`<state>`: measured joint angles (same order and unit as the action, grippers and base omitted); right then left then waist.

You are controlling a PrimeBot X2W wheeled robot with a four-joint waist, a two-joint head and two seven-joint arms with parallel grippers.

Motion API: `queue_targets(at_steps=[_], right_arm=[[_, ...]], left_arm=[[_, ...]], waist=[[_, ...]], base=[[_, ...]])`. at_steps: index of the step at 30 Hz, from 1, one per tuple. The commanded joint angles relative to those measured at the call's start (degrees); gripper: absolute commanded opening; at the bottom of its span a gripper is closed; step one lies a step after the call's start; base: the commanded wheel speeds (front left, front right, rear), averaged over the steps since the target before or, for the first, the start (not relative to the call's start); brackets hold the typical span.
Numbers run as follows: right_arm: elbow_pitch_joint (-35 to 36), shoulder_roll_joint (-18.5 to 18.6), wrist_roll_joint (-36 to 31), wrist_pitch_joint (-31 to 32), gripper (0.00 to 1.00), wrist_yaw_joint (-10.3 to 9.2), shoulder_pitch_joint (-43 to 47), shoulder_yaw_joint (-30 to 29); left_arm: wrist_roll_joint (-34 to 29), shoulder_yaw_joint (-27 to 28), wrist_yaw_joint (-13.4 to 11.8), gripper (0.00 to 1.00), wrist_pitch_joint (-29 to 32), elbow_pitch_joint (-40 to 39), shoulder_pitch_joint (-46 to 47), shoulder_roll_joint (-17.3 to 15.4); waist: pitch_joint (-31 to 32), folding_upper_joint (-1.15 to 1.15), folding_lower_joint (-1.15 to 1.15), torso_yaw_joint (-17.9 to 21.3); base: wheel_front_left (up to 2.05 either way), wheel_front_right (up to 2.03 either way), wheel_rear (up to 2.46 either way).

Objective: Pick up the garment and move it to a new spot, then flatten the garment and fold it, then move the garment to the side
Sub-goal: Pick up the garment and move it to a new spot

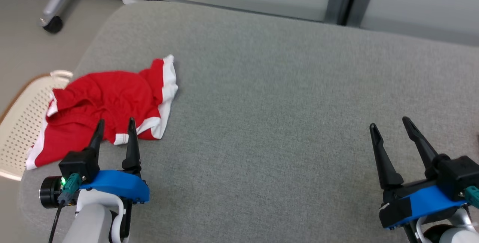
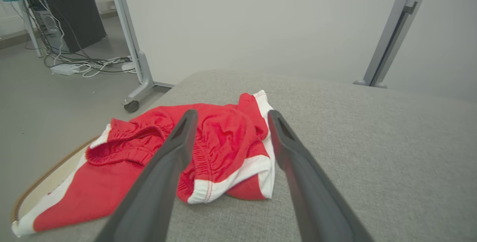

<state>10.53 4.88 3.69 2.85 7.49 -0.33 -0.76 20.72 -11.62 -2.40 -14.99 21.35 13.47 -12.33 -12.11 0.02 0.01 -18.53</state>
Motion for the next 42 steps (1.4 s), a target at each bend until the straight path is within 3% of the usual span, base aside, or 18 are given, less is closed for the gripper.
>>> queue_targets(at_steps=[1, 9, 18, 19, 20, 21, 27, 34, 42], right_arm=[[0.8, 0.8, -0.6, 0.3, 1.00, 0.00, -1.7, -0.3], [1.1, 1.4, -0.7, 0.7, 1.00, 0.00, -4.1, -0.6], [0.9, 1.4, -0.7, 0.2, 1.00, 0.00, -4.6, -2.2], [0.9, 1.4, -0.6, 0.0, 1.00, 0.00, -4.7, -2.2], [0.8, 1.3, -0.6, 0.0, 1.00, 0.00, -4.8, -2.3], [0.7, 1.2, -0.6, -0.1, 1.00, 0.00, -4.9, -2.4], [0.1, 1.0, -0.6, -1.0, 1.00, 0.00, -3.9, -2.7], [-1.8, 0.2, 0.1, -2.6, 1.00, 0.00, -1.9, -2.2], [-2.8, -0.7, 0.8, -3.3, 1.00, 0.00, 0.8, -1.9]], left_arm=[[0.2, -0.1, 0.9, 1.00, -0.2, 4.4, 3.9, 0.5], [1.6, -0.8, 4.5, 1.00, -0.2, 22.3, 13.6, 2.1], [4.0, -1.1, 7.8, 1.00, 0.4, 38.8, 20.5, 4.2], [4.2, -1.2, 8.0, 0.67, 0.4, 39.8, 20.9, 4.2], [4.3, -1.2, 8.3, 0.09, 0.4, 40.6, 21.3, 4.1], [4.3, -1.3, 8.3, 0.00, 0.3, 41.1, 21.6, 3.9], [3.3, 1.8, 6.7, 0.00, -0.1, 34.2, 20.0, 2.1], [-0.8, 6.7, 2.7, 0.00, -0.2, 16.8, 11.0, 1.7], [-4.3, 7.9, 0.6, 0.00, -0.2, -0.4, -0.3, 2.5]], waist=[[-3.4, -0.02, -0.01, -0.3], [-9.1, -0.02, -0.01, 1.5], [-10.5, -0.02, -0.01, 2.4], [-10.4, -0.02, -0.01, 2.5], [-10.3, -0.02, -0.01, 2.6], [-10.1, -0.02, -0.01, 2.7], [-7.3, -0.02, -0.01, 3.2], [-1.0, -0.02, -0.01, 3.9], [5.6, -0.02, -0.01, 6.1]], base=[[0.00, 0.00, 0.00], [0.00, 0.00, 0.00], [0.00, 0.00, 0.00], [0.00, 0.00, 0.00], [0.00, 0.00, 0.00], [0.00, 0.00, 0.00], [0.00, 0.00, 0.00], [0.00, 0.00, 0.00], [0.00, 0.00, 0.00]])
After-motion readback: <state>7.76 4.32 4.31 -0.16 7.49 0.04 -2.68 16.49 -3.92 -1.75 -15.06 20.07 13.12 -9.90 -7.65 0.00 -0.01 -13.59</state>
